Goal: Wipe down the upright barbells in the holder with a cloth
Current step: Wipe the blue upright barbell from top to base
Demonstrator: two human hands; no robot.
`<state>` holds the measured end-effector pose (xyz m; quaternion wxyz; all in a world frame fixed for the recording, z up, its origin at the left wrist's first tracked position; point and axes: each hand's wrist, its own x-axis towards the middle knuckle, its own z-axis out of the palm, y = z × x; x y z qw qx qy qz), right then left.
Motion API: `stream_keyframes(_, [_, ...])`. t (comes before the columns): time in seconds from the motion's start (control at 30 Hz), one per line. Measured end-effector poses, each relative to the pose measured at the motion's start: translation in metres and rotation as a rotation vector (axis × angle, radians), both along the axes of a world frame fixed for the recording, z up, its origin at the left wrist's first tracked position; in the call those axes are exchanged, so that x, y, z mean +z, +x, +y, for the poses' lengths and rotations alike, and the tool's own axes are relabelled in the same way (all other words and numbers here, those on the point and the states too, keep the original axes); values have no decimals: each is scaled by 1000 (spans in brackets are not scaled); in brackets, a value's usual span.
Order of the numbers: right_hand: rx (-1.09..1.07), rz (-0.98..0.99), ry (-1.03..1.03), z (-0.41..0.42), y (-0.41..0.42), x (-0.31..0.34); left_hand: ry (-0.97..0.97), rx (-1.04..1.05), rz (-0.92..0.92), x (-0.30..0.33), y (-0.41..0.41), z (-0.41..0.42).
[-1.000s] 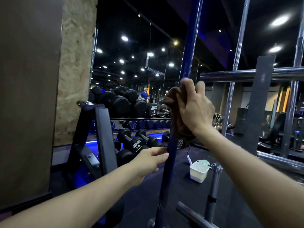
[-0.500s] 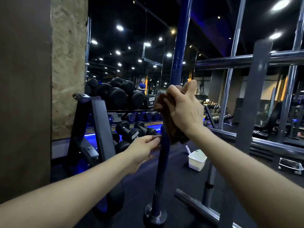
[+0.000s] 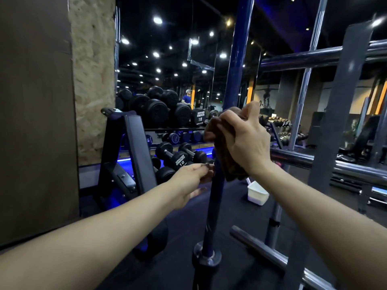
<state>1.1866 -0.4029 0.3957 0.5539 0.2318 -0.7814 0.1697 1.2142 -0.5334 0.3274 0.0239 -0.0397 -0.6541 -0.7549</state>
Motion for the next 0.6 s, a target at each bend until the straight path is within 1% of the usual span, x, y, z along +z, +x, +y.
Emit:
stream_keyframes(0.07, [40, -5, 6, 1, -4, -22, -12, -1, -18, -8, -2, -2])
stream_keyframes(0.13, [82, -72, 54, 2, -3, -60, -40, 16, -44, -20, -4, -4])
stream_keyframes(0.2, [110, -151, 102, 5, 2, -102, -121, 26, -93, -34, -4, -6])
stream_keyframes(0.27, [129, -217, 144, 8, 8, -125, -199, 18, -157, -50, -1, -8])
stream_keyframes(0.3, [126, -232, 170, 10, 8, -126, -212, 16, -173, -55, 1, -9])
stream_keyframes(0.37, [88, -204, 183, 12, 9, -106, -193, 0, -168, -59, 2, -9])
stream_keyframes(0.5, [29, -98, 66, 7, 3, -52, -143, -28, -124, -59, -6, -10])
stream_keyframes(0.53, [26, -82, 57, 5, 2, -51, -139, -28, -118, -61, -8, -11])
stream_keyframes(0.6, [38, -69, 69, 5, -1, -72, -134, -26, -122, -70, -10, -14])
